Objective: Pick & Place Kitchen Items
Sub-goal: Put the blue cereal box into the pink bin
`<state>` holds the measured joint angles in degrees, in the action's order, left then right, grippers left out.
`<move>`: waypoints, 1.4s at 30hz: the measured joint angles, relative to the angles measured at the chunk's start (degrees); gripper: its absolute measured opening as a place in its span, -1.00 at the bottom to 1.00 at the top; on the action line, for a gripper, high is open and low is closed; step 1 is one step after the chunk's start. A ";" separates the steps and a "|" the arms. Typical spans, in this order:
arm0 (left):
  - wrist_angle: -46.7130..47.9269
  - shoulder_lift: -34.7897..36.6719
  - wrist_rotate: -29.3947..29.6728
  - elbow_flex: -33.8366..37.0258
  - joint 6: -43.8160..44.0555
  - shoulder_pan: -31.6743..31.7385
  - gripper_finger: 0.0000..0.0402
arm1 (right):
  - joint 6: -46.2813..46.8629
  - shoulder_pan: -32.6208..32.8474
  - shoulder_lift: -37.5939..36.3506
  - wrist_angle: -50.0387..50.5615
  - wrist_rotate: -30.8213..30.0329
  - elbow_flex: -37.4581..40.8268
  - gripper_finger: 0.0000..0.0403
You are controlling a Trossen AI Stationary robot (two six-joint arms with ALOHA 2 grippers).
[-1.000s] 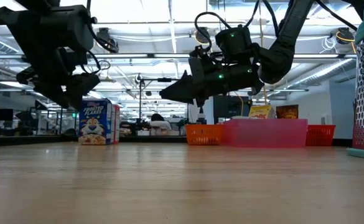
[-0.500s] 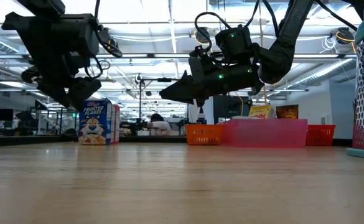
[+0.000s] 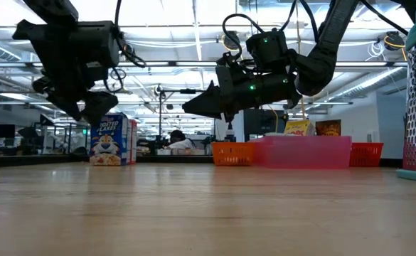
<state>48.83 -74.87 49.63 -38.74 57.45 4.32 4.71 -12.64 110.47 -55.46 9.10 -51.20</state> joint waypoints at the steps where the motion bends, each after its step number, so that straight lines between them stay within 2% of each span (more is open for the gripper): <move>1: -1.11 0.00 0.00 -0.01 -1.85 0.52 0.41 | 0.00 0.00 -0.01 0.00 0.00 0.00 -0.65; 7: -4.51 0.00 0.00 -0.04 -9.61 3.73 0.42 | 0.00 0.00 -0.02 0.00 0.00 0.00 -0.65; 14: -5.54 0.00 -0.19 -0.04 -16.37 7.77 0.32 | -0.02 0.00 -0.02 0.02 0.00 0.00 -0.65; 20: -11.12 0.00 -4.45 -0.04 -24.62 10.54 0.17 | -0.02 0.00 -0.02 0.02 0.00 0.00 -0.65; 27: -14.14 0.02 -10.72 -0.04 -29.46 12.75 -0.21 | -0.02 0.00 -0.02 0.02 -0.02 0.00 -0.65; 35: -14.24 0.04 -11.20 -0.04 -30.23 13.19 -0.92 | -0.02 0.00 -0.02 0.06 -0.02 0.00 -0.65; 42: -14.70 0.04 -12.57 -0.04 -30.23 13.13 -0.98 | -0.02 -0.02 -0.02 0.09 -0.02 0.00 -0.65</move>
<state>34.13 -74.83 37.06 -38.79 27.22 17.46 4.69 -12.67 110.45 -55.37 9.08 -51.20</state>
